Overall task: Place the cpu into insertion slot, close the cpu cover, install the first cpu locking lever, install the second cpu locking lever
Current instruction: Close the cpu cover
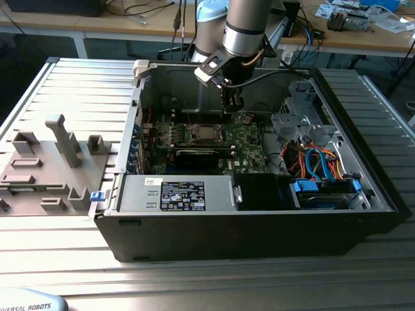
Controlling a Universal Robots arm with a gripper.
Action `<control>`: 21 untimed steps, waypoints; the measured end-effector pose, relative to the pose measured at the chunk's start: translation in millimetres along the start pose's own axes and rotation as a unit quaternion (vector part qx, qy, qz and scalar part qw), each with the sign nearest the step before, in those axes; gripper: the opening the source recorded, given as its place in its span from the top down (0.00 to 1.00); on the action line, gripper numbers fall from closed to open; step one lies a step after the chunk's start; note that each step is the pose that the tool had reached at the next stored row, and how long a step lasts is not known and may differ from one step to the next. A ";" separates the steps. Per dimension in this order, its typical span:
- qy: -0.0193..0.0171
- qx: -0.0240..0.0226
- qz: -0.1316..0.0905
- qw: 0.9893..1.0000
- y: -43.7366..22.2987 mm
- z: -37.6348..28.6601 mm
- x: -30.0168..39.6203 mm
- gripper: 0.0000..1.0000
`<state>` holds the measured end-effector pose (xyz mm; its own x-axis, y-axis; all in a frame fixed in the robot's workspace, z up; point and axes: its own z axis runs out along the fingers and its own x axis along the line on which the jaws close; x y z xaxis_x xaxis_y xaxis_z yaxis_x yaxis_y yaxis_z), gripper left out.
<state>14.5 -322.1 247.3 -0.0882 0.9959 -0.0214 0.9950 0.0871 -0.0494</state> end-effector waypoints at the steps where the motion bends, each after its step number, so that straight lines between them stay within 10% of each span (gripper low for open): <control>1: 0.000 0.000 0.000 1.000 -4.8 1.5 0.4 0.89; 13: 0.000 0.000 0.000 1.000 -59.3 28.5 5.9 0.89; 21: 0.000 0.000 0.000 1.000 -62.4 43.3 6.3 0.89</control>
<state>-50.2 -322.5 207.0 -0.0881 0.9959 -0.0213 0.9950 0.0870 -0.0494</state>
